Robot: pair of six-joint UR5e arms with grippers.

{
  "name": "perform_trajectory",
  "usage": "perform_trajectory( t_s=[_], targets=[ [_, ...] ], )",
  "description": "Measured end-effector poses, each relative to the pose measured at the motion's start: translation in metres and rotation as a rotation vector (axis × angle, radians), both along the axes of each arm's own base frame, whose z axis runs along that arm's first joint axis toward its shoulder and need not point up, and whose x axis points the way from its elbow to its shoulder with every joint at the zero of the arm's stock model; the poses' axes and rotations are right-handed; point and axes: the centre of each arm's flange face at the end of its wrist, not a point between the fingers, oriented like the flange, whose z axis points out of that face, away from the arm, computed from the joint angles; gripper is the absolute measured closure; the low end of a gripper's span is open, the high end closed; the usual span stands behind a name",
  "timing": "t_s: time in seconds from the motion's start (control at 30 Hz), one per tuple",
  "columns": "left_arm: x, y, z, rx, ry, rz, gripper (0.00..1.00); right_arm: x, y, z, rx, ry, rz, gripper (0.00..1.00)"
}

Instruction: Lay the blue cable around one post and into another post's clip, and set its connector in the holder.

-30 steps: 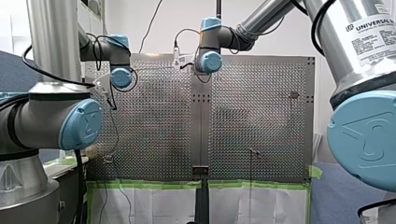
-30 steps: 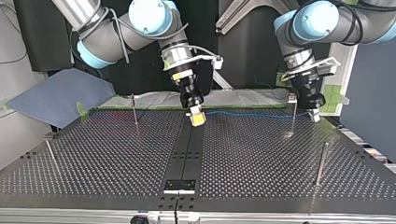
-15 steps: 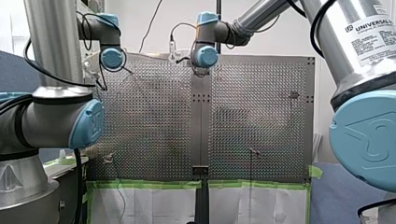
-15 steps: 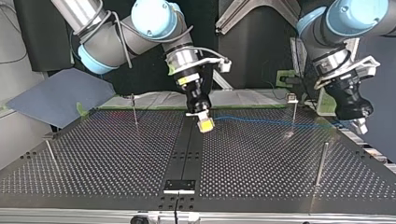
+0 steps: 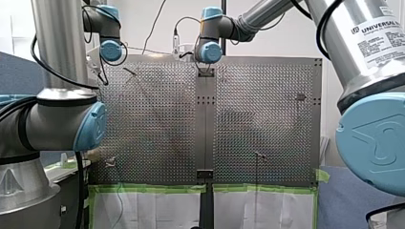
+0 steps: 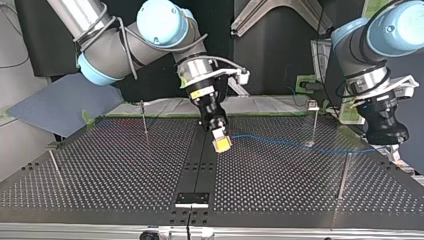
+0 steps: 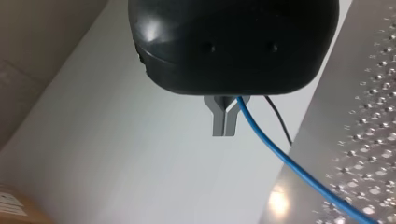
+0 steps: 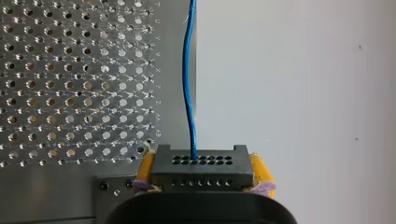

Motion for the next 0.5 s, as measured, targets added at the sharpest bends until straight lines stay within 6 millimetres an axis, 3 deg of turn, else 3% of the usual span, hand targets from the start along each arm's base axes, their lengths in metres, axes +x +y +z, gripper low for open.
perform_trajectory(
  t_s=[0.5],
  targets=[
    [0.066, 0.03, 0.013, -0.029, -0.041, -0.088, 1.0, 0.016, -0.021, -0.018, 0.017, 0.028, -0.019, 1.0]
  ],
)
